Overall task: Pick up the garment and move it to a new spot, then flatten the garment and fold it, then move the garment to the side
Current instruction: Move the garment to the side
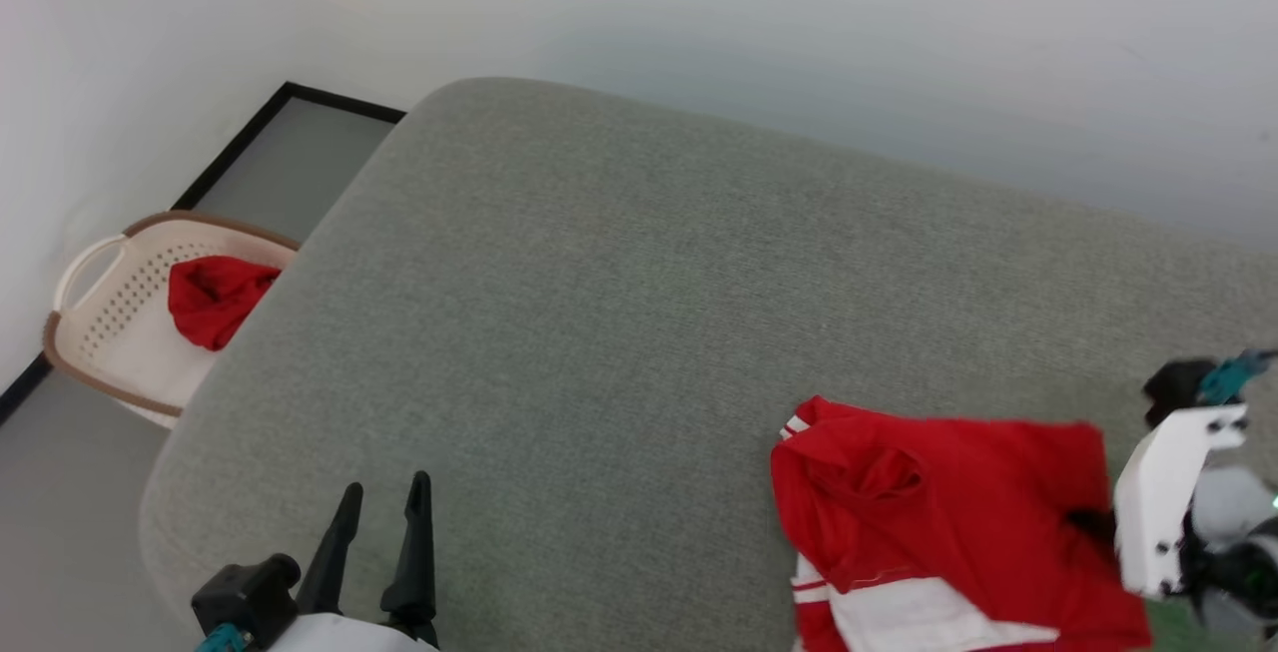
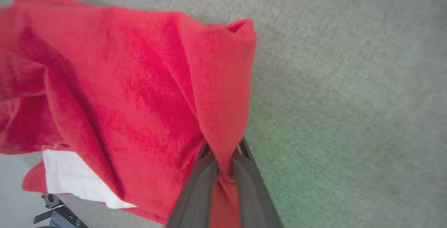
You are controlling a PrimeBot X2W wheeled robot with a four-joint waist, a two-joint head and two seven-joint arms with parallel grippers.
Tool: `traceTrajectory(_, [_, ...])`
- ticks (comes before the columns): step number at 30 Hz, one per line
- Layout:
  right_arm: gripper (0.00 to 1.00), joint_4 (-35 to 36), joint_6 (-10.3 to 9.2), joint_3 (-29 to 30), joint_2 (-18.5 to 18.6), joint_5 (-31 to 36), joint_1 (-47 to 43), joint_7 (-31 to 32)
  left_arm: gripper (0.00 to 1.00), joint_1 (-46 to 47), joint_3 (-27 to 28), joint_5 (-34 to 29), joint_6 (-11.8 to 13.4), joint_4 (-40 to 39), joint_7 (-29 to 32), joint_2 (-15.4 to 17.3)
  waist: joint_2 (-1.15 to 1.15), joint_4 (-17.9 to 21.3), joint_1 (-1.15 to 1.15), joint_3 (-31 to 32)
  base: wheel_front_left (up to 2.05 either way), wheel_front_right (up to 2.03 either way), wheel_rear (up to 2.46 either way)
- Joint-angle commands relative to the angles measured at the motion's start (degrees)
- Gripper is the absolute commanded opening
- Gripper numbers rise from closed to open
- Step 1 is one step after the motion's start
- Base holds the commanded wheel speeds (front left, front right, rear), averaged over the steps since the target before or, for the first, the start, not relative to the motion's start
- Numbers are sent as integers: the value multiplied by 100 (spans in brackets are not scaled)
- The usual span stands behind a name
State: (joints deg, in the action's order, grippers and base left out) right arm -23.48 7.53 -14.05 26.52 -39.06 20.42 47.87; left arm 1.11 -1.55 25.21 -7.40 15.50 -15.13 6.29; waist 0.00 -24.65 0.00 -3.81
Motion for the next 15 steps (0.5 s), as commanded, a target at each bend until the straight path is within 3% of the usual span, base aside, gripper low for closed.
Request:
traceTrajectory(1, [0, 70, -8, 32, 69, -64, 98, -13, 100, 24, -4, 9, -15, -9, 4, 16, 0, 51, 0, -2, 0, 0, 0])
traceTrajectory(15, [0, 740, -7, 65, 800, -172, 731, 181, 100, 115, -53, -180, -15, -163, 4, -11, 0, 523, 0, -75, 0, 0, 0])
